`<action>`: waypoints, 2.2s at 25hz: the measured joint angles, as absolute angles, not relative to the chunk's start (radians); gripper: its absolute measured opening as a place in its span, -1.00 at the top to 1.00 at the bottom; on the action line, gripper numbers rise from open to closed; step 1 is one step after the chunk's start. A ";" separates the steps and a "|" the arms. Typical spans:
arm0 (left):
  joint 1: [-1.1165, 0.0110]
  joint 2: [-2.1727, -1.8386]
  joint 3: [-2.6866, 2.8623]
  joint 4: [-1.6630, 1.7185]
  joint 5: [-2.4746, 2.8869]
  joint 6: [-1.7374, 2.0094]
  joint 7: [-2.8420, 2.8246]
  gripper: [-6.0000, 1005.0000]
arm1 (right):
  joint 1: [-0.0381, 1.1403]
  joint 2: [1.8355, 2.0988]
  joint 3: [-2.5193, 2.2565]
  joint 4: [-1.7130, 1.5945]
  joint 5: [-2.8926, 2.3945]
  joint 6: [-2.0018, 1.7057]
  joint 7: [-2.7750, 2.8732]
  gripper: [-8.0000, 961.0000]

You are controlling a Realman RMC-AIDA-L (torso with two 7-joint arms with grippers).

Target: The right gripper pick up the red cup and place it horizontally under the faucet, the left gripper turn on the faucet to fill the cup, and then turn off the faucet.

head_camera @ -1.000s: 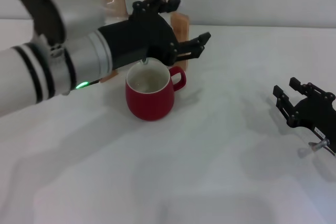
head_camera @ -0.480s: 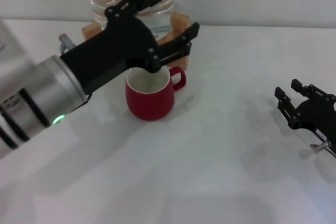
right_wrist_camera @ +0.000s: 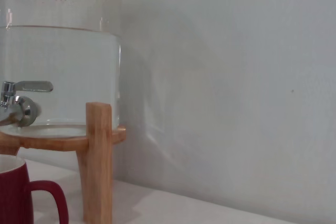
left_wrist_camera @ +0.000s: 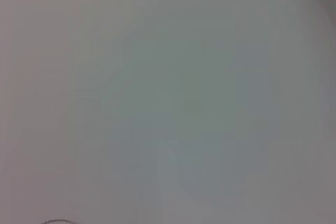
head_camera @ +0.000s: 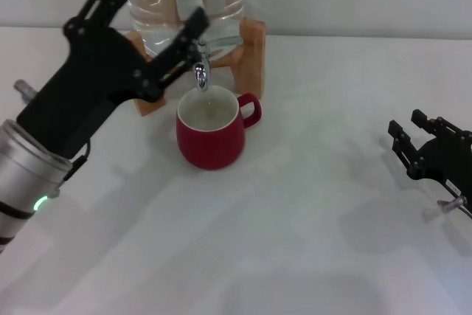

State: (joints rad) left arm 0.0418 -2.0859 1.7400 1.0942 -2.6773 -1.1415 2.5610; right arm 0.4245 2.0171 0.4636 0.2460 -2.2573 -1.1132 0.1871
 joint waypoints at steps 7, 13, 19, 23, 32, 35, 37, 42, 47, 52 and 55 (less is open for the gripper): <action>-0.011 -2.089 1.740 0.933 -2.867 -1.137 2.706 -0.74 | 0.430 2.017 0.464 0.245 -2.250 -1.114 0.187 0.12; -0.058 -2.098 1.697 0.806 -2.926 -1.133 2.769 -0.74 | 0.442 2.017 0.471 0.245 -2.248 -1.114 0.187 0.10; -0.087 -2.100 1.679 0.749 -2.928 -1.122 2.796 -0.74 | 0.445 2.017 0.489 0.245 -2.247 -1.114 0.187 0.08; -0.086 -2.100 1.656 0.739 -2.929 -1.114 2.798 -0.74 | 0.445 2.017 0.489 0.245 -2.247 -1.115 0.187 0.07; -0.061 -2.100 1.645 0.692 -2.930 -1.127 2.814 -0.74 | 0.443 2.017 0.491 0.245 -2.255 -1.139 0.187 0.04; -0.041 -2.100 1.646 0.684 -2.930 -1.145 2.816 -0.74 | 0.440 2.018 0.489 0.245 -2.256 -1.145 0.187 0.03; -0.027 -2.102 1.645 0.680 -2.930 -1.160 2.821 -0.74 | 0.439 2.018 0.487 0.246 -2.257 -1.147 0.185 0.02; -0.004 -2.103 1.644 0.671 -2.930 -1.168 2.823 -0.74 | 0.439 2.019 0.483 0.246 -2.258 -1.147 0.183 0.01; -0.005 -2.103 1.647 0.642 -2.930 -1.169 2.823 -0.74 | 0.439 2.019 0.481 0.246 -2.259 -1.147 0.179 -0.01; -0.019 -2.102 1.645 0.609 -2.930 -1.170 2.824 -0.74 | 0.442 2.019 0.480 0.245 -2.260 -1.147 0.178 -0.02; -0.031 -2.099 1.641 0.593 -2.930 -1.168 2.821 -0.74 | 0.442 2.019 0.480 0.245 -2.260 -1.146 0.178 -0.03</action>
